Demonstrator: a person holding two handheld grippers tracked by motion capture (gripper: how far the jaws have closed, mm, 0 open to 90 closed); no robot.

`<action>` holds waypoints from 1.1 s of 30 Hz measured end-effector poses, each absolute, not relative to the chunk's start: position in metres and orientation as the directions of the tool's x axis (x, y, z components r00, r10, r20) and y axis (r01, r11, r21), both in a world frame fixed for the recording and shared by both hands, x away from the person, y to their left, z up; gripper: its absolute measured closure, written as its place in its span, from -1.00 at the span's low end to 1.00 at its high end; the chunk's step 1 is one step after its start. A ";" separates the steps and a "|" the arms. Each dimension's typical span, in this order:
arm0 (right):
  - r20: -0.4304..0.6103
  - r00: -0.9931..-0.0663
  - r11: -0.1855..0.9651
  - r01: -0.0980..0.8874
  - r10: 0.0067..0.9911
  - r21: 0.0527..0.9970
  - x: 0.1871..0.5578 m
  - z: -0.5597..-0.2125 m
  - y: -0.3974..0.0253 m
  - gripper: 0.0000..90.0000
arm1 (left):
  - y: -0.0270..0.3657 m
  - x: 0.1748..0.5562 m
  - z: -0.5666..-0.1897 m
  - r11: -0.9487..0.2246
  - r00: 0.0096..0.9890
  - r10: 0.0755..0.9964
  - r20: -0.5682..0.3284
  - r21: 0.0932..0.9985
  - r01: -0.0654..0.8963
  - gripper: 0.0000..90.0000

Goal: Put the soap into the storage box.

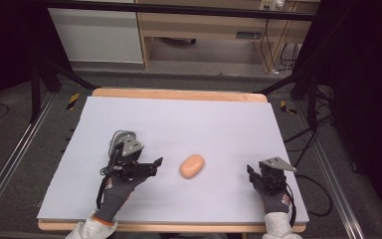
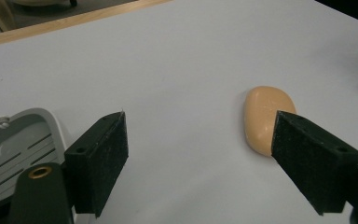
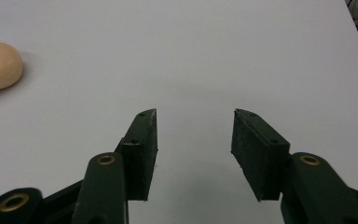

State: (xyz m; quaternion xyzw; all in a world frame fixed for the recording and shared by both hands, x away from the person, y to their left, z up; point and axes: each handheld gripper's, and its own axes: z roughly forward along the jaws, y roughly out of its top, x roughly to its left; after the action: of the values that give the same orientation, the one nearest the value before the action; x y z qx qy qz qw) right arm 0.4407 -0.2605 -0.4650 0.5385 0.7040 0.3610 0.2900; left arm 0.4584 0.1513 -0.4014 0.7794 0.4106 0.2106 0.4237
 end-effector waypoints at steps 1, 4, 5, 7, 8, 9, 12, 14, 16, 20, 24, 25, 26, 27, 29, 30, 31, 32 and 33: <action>-0.020 -0.252 0.159 0.549 0.968 0.821 0.441 -0.465 -0.261 0.13 | 0.151 0.458 -0.401 -0.304 0.574 0.819 -0.020 0.833 0.462 -0.60; -0.020 -0.252 0.160 0.551 0.968 0.819 0.441 -0.465 -0.261 0.16 | 0.140 0.463 -0.401 -0.319 0.585 0.811 -0.012 0.829 0.460 -0.60; -0.018 -0.252 0.159 0.550 0.967 0.820 0.441 -0.465 -0.261 0.17 | 0.137 0.464 -0.401 -0.325 0.588 0.809 -0.008 0.827 0.459 -0.60; -0.016 -0.253 0.157 0.549 0.967 0.821 0.440 -0.465 -0.261 0.19 | 0.130 0.466 -0.401 -0.340 0.594 0.805 0.003 0.823 0.456 -0.60; -0.016 -0.253 0.157 0.549 0.967 0.821 0.440 -0.465 -0.261 0.19 | 0.130 0.466 -0.401 -0.340 0.594 0.805 0.003 0.823 0.456 -0.60; -0.015 -0.251 0.155 0.551 0.968 0.820 0.440 -0.465 -0.261 0.20 | 0.126 0.468 -0.400 -0.353 0.598 0.801 0.013 0.817 0.455 -0.60; -0.021 -0.249 0.159 0.550 0.968 0.820 0.441 -0.465 -0.261 0.22 | 0.118 0.470 -0.400 -0.364 0.606 0.795 0.020 0.815 0.450 -0.59; -0.021 -0.249 0.159 0.550 0.968 0.820 0.441 -0.465 -0.261 0.24 | 0.113 0.472 -0.400 -0.374 0.613 0.789 0.025 0.811 0.449 -0.58; -0.020 -0.248 0.159 0.551 0.968 0.819 0.441 -0.465 -0.261 0.24 | 0.107 0.473 -0.399 -0.390 0.620 0.784 0.037 0.807 0.444 -0.58; -0.017 -0.249 0.156 0.552 0.968 0.819 0.441 -0.465 -0.261 0.24 | 0.097 0.476 -0.400 -0.404 0.630 0.775 0.044 0.802 0.440 -0.57; -0.016 -0.250 0.156 0.551 0.968 0.820 0.441 -0.465 -0.261 0.25 | 0.090 0.476 -0.401 -0.422 0.637 0.769 0.058 0.795 0.436 -0.57; -0.019 -0.250 0.158 0.550 0.968 0.820 0.441 -0.465 -0.262 0.25 | 0.087 0.477 -0.402 -0.426 0.640 0.766 0.060 0.792 0.436 -0.57; -0.017 -0.250 0.157 0.549 0.968 0.821 0.441 -0.465 -0.262 0.25 | 0.083 0.477 -0.404 -0.428 0.647 0.761 0.056 0.792 0.435 -0.57; -0.017 -0.250 0.157 0.549 0.968 0.821 0.441 -0.465 -0.262 0.25 | 0.083 0.477 -0.404 -0.428 0.647 0.761 0.056 0.792 0.435 -0.57; -0.016 -0.254 0.158 0.551 0.967 0.819 0.440 -0.465 -0.261 0.27 | 0.077 0.478 -0.407 -0.443 0.655 0.753 0.061 0.784 0.435 -0.57; -0.018 -0.254 0.160 0.551 0.967 0.819 0.440 -0.464 -0.261 0.28 | 0.075 0.478 -0.408 -0.451 0.658 0.750 0.067 0.780 0.435 -0.57; -0.018 -0.256 0.161 0.551 0.967 0.819 0.440 -0.464 -0.261 0.28 | 0.072 0.478 -0.409 -0.461 0.663 0.745 0.074 0.774 0.433 -0.57; -0.017 -0.257 0.161 0.551 0.966 0.819 0.440 -0.464 -0.261 0.29 | 0.069 0.479 -0.410 -0.465 0.662 0.745 0.077 0.772 0.434 -0.57; -0.017 -0.257 0.161 0.551 0.966 0.819 0.440 -0.464 -0.261 0.29 | 0.069 0.479 -0.410 -0.465 0.662 0.745 0.077 0.772 0.434 -0.57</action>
State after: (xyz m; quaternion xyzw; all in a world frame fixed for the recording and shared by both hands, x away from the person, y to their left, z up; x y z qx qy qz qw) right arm 0.4403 -0.2608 -0.4644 0.5376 0.7055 0.3614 0.2875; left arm 0.4790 0.0695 -0.4104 0.8306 0.3548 0.2071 0.3760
